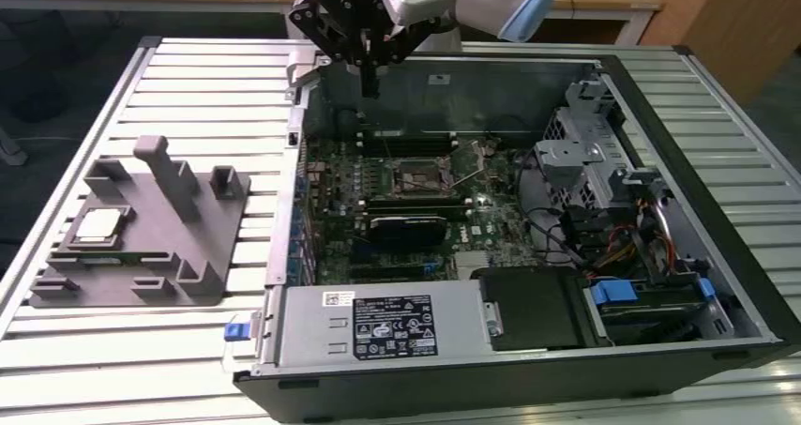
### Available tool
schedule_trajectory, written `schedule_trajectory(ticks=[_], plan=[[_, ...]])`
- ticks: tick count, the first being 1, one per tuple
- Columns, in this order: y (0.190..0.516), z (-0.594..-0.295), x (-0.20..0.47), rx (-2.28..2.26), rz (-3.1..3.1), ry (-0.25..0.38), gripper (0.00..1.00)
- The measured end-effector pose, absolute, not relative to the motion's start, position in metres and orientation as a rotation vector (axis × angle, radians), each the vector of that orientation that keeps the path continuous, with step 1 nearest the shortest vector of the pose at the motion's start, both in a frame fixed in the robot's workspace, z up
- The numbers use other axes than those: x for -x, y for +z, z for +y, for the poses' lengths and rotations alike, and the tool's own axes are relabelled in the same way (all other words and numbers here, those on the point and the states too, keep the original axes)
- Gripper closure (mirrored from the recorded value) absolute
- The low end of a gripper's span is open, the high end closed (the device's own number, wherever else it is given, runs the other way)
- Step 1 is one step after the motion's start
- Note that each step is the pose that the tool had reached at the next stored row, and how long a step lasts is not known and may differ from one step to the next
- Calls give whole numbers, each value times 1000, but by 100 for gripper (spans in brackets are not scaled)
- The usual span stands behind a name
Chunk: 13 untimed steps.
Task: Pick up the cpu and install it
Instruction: 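Reach for the cpu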
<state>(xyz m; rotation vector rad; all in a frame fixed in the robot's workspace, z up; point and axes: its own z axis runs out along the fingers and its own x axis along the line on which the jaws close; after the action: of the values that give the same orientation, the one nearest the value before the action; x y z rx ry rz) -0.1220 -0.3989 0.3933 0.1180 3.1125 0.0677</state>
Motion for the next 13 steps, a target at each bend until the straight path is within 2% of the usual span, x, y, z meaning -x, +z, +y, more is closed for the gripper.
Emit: schedule_trajectory(ticks=[13], plan=[[392, -396, 130, -119, 3112, 68, 89]])
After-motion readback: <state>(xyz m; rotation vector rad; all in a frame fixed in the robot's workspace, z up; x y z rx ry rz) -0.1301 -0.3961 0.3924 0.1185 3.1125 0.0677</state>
